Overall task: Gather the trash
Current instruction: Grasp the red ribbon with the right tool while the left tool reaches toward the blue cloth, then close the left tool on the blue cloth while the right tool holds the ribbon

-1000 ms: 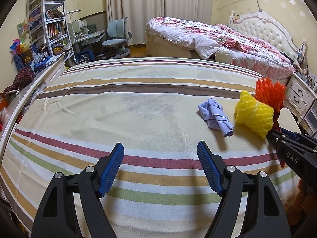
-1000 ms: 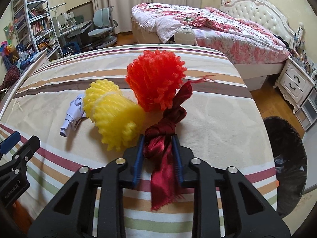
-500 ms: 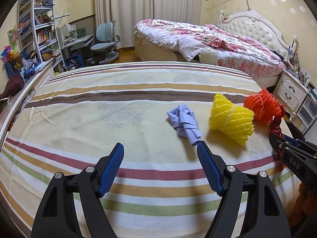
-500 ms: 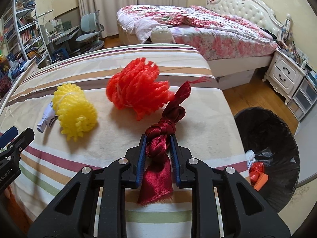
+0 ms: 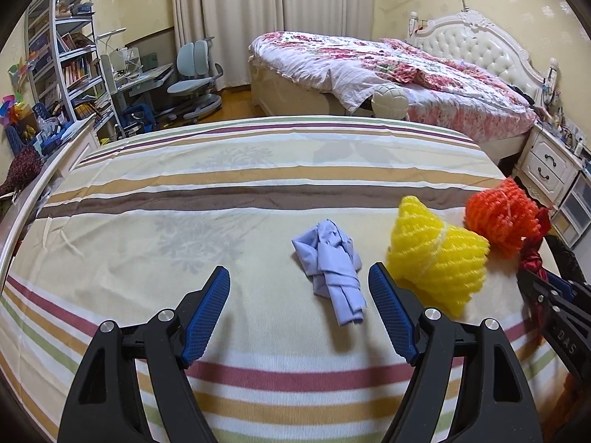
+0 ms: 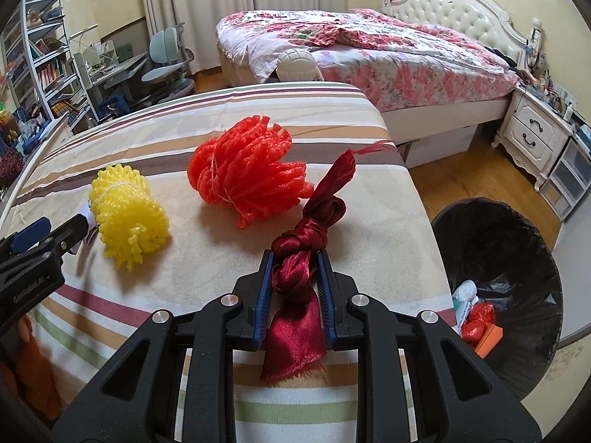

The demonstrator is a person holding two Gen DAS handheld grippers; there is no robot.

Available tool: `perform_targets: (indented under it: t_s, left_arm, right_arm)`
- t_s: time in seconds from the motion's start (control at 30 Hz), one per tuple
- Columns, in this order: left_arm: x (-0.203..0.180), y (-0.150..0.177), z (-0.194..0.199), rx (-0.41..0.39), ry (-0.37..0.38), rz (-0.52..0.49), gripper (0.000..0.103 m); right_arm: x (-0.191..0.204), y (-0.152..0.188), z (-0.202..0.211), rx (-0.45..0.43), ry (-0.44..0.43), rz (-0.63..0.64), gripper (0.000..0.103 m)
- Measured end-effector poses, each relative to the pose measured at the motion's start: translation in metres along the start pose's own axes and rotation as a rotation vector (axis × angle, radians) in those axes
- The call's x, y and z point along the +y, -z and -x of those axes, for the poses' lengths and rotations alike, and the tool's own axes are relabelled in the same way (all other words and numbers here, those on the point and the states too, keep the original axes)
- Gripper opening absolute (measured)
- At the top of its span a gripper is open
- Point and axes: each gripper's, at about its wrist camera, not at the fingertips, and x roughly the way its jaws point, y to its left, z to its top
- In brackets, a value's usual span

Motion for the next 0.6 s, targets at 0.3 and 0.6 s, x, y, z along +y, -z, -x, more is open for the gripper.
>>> perform_targets:
  t_s: [0.3,0.6]
  left_arm:
    - [0.004,-0.002,-0.018,0.088,0.054,-0.002,0.055]
    - [0.006,0.006,-0.006,0.064,0.096,-0.020,0.026]
  right_arm:
    - [-0.001,-0.003,-0.003,0.001,0.004,0.006,0.023]
    - [0.000,-0.004,-0.002,0.001,0.003,0.006,0.023]
